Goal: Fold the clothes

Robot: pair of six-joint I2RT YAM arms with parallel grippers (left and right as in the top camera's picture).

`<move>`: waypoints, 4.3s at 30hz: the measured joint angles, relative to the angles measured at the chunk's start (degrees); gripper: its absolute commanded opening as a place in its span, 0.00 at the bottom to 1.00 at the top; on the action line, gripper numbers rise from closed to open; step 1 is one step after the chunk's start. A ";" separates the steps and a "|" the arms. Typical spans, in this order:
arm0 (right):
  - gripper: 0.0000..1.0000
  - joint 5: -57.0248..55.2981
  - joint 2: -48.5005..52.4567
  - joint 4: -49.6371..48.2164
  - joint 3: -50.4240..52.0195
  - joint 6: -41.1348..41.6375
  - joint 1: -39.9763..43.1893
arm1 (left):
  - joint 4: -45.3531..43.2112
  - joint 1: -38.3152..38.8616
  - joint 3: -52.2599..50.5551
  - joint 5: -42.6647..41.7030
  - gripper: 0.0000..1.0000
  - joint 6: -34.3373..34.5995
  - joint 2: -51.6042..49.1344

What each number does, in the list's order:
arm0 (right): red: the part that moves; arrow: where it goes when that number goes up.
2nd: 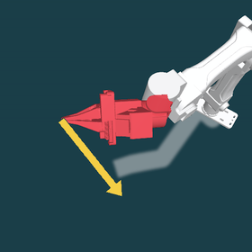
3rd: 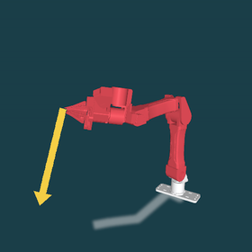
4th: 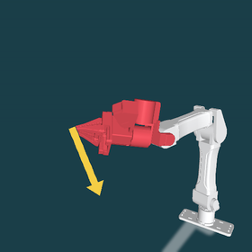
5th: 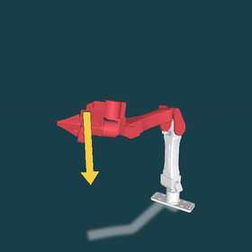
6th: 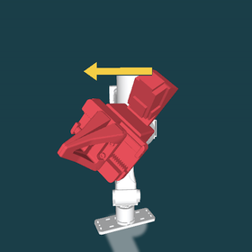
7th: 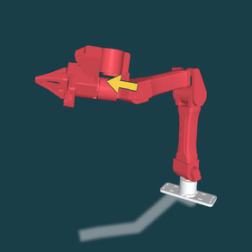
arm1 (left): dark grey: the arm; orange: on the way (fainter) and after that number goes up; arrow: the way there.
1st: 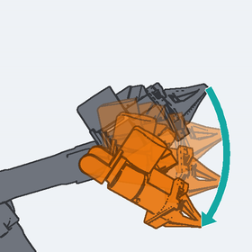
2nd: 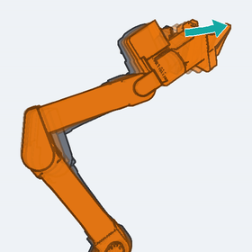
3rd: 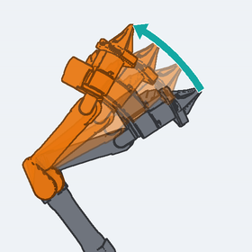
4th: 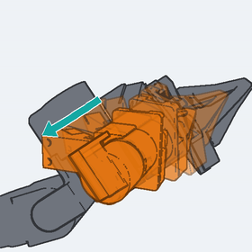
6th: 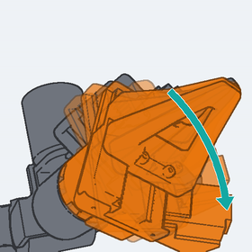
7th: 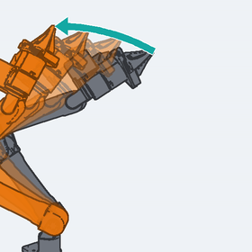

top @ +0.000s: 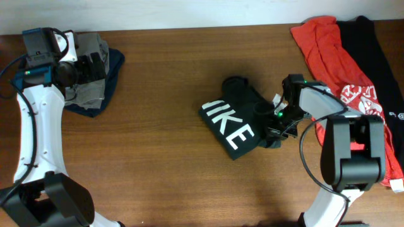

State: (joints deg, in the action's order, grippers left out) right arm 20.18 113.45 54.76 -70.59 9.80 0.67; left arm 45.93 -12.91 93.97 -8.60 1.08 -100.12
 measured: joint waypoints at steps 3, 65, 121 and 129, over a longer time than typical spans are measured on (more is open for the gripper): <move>0.09 -2.60 -1.42 -4.87 1.01 3.23 0.00 | 0.11 0.00 0.00 0.00 0.99 0.00 -0.22; 0.37 -9.38 0.63 22.93 -43.50 -2.25 3.58 | 6.67 30.01 -0.83 -19.89 0.94 0.31 -14.36; 0.49 -11.17 0.63 20.55 -43.50 -2.51 4.94 | 5.42 34.16 19.17 2.43 0.99 -1.46 -22.93; 0.49 -11.17 0.63 20.92 -43.50 -2.47 6.23 | 1.14 36.22 19.17 -0.66 0.99 9.81 -30.23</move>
State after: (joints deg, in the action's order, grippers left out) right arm 9.02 114.08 75.68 -114.08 7.33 6.90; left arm 47.07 23.31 113.14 -9.26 10.90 -130.34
